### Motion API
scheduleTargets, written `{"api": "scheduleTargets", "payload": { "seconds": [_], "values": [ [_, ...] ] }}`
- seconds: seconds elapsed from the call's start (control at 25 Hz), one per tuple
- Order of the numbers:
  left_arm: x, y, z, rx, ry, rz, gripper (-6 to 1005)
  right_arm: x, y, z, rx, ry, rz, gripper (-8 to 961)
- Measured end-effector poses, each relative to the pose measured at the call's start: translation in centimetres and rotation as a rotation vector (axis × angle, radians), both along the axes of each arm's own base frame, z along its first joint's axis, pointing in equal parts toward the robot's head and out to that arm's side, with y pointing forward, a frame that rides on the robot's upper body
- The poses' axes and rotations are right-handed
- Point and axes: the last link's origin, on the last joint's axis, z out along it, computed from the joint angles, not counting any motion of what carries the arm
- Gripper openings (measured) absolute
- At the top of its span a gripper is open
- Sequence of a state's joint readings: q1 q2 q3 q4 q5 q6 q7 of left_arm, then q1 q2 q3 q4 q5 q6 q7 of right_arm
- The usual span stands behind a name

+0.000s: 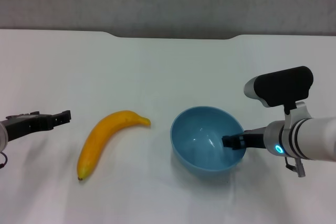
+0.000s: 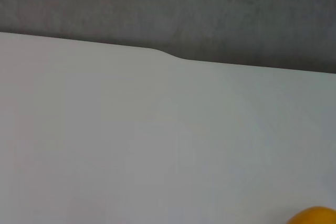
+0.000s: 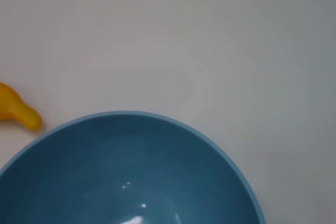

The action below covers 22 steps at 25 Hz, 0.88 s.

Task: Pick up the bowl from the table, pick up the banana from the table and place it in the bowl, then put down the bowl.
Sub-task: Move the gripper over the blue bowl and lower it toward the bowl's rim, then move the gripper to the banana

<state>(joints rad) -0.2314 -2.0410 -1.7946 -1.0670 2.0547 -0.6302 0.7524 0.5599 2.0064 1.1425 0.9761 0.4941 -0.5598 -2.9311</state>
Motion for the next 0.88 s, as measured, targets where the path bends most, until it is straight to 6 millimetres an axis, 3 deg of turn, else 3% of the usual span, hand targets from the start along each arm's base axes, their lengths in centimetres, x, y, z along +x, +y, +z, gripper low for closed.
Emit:
{"api": "scheduleTargets", "payload": {
  "seconds": [0.08, 0.52, 0.76, 0.88],
  "values": [
    [-0.02, 0.00, 0.04, 0.001, 0.001, 0.000, 905, -0.01, -0.02, -0.04, -0.002, -0.002, 0.004, 677],
    [-0.22, -0.13, 0.13, 0.003, 0.002, 0.005, 905, -0.18, -0.19, -0.24, -0.008, -0.013, 0.036, 226],
    [-0.34, -0.25, 0.01, 0.000, 0.012, 0.005, 905, -0.60, -0.18, -0.18, 0.004, 0.006, 0.051, 85],
    [-0.21, -0.31, -0.26, -0.005, 0.035, -0.023, 905, -0.75, -0.19, 0.00, 0.016, 0.018, 0.062, 78]
  ]
}}
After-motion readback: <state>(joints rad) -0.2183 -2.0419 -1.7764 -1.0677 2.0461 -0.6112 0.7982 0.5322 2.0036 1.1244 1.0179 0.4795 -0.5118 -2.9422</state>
